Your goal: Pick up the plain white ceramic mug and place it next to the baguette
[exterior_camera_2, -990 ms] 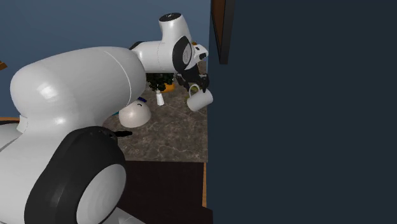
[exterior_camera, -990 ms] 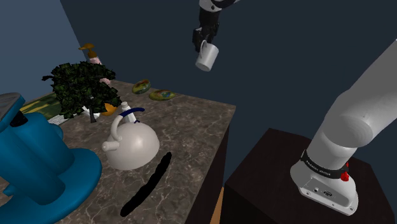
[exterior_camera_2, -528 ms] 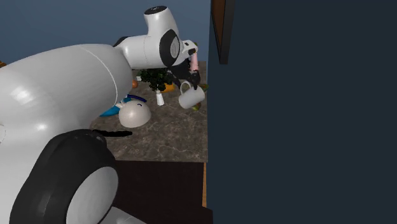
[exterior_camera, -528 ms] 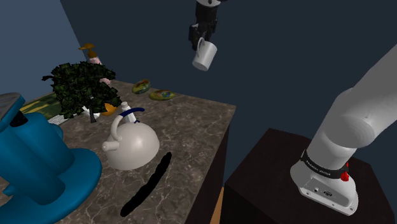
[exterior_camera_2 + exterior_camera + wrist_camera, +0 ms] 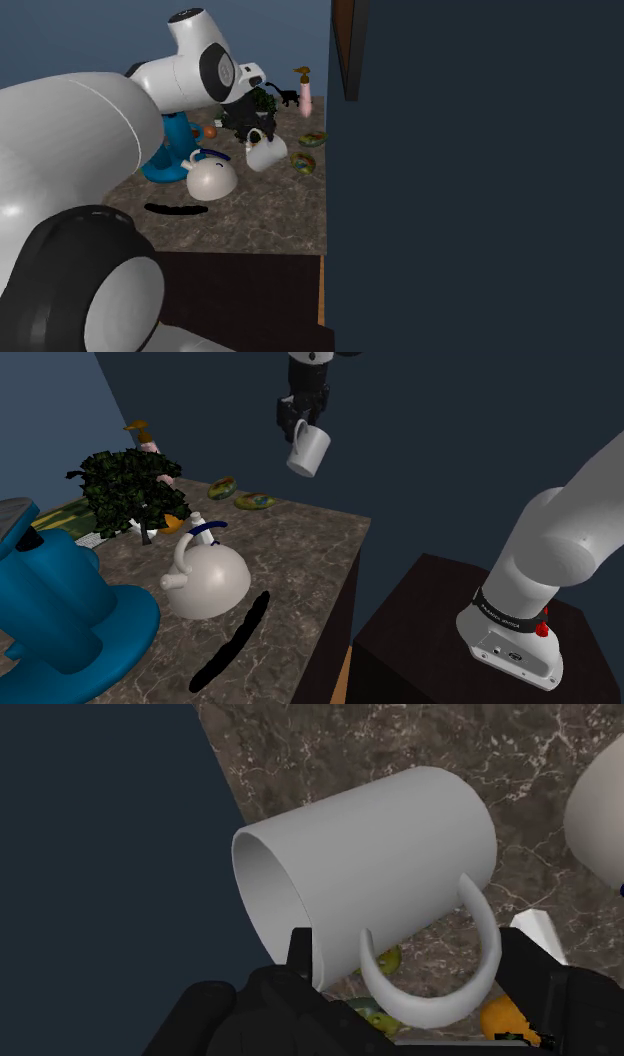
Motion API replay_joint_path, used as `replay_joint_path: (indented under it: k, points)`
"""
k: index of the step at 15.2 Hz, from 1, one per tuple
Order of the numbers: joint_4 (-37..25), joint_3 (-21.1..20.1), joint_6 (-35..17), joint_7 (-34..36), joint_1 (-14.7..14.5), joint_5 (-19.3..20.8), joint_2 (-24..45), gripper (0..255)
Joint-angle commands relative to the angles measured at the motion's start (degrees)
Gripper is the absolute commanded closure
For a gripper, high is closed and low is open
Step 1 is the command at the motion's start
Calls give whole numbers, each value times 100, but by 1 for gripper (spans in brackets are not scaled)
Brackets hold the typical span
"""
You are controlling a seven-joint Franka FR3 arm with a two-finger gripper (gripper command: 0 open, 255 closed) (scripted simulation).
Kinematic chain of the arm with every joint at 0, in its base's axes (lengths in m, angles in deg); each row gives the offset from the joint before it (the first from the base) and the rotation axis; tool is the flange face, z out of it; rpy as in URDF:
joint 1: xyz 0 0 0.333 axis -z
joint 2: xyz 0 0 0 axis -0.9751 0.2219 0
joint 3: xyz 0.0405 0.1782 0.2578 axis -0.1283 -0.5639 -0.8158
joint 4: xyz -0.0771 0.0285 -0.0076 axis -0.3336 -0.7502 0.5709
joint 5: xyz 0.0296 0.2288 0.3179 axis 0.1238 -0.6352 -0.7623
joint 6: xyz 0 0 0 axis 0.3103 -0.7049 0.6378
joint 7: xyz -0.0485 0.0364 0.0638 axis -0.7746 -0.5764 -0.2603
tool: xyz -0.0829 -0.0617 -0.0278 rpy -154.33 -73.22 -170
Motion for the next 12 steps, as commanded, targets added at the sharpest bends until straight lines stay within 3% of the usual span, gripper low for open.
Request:
replay_joint_path:
  k: [1, 12]
  points:
    - [-16, -190, 72, 280, -84, 14, -14, 255]
    - [-589, -1361, 627, 1890, -525, 219, 326, 255]
